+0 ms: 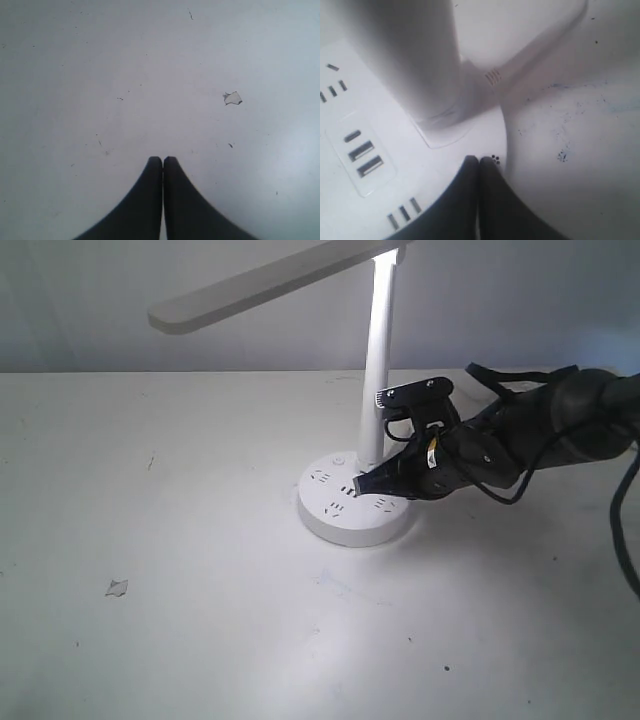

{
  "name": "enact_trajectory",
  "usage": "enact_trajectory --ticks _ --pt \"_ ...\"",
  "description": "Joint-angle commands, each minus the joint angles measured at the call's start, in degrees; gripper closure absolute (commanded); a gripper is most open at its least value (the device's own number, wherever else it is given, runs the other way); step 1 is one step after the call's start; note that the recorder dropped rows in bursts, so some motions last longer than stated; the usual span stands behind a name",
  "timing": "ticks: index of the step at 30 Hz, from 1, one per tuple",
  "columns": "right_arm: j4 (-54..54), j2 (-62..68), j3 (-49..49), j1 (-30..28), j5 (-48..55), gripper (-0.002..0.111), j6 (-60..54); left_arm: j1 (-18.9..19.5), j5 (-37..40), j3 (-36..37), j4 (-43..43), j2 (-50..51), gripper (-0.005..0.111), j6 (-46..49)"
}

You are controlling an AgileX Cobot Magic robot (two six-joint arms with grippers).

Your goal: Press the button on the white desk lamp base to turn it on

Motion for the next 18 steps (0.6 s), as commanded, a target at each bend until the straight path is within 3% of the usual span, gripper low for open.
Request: enact_trajectory --ticks 1,4,9,11,16,18 --pt "-0.2 -3.1 1.0 -0.3 -0.3 0.108 -0.1 0.0 0.4 0.1 -0.3 -0.2 0.107 -0.1" --pt "-0.2 -9.0 4.1 -0.3 -1.3 0.108 0.4 0.0 0.4 0.1 -0.3 -0.2 0.107 -0.1" --pt "0.1 -25.2 23.9 -0.3 -16.1 0.108 3.3 0.0 0.4 0.1 -0.3 -0.2 0.107 -0.1" --pt "2.9 -31.0 34.2 -0.3 -29.7 0.108 2.6 0.0 0.4 0.1 -0.3 -0.2 0.107 -0.1" --pt "25.2 -42.3 62.7 -0.3 -74.1 0.108 -13.0 0.0 0.4 0.1 -0.3 -0.2 0.107 -0.1" --pt "28.0 -45.8 62.7 -0.3 -74.0 0.108 -13.2 0.0 0.4 0.1 -0.3 -0.2 0.107 -0.1"
